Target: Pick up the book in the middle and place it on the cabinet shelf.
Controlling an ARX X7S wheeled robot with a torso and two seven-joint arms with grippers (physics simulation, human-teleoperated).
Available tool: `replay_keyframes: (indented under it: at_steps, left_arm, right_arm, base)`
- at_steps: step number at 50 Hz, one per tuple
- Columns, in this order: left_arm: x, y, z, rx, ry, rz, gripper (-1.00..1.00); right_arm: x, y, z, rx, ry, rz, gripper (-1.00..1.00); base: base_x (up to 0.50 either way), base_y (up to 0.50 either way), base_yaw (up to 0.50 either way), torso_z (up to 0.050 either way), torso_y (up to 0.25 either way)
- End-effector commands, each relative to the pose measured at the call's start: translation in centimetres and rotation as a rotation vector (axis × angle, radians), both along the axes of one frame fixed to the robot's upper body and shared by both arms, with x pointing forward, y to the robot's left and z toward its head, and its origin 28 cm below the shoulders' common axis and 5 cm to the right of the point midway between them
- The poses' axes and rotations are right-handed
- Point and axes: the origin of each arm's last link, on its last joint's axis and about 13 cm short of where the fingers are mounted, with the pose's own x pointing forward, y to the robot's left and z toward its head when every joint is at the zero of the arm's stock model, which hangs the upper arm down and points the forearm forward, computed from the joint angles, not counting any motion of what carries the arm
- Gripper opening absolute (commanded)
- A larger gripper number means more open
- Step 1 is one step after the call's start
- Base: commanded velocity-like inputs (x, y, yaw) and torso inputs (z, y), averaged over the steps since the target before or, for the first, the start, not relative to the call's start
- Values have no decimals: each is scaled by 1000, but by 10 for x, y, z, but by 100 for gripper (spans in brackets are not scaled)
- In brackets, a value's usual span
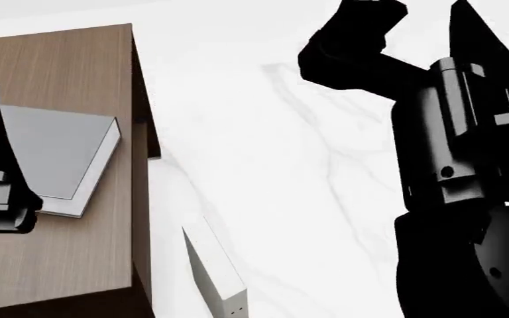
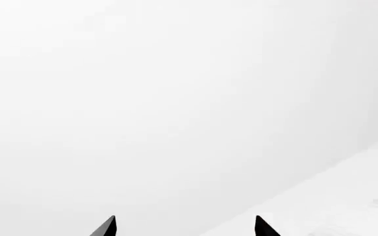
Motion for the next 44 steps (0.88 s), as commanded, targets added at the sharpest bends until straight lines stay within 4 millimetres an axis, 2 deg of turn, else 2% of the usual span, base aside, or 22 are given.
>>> replay_keyframes:
  at_steps: [1,5,9,18,26,44]
  left_arm:
    - [38,10,53,88,-129,65,100]
    - [52,14,67,72,-135,73,100]
    - [64,16,92,84,-172,91,100]
    - [72,21,133,84,-234,129,100]
    - [66,20,141,85,-257,131,100]
    - [64,19,148,88,-285,131,100]
  right_arm:
    - [-17,-36,46,-110,-207,-253,100]
    - [-16,-45,60,-118,-230,-297,100]
    - [-13,-49,77,-117,-226,-314,100]
    - [-12,-52,105,-120,-271,-341,100]
    - [-21,-51,122,-172,-336,-384,100]
    - [-25,-45,130,-212,-364,-370,100]
  base:
    - [0,0,0,0,0]
    - [0,0,0,0,0]
    - [0,0,0,0,0]
    - [0,0,0,0,0]
    - [0,0,0,0,0]
    - [0,0,0,0,0]
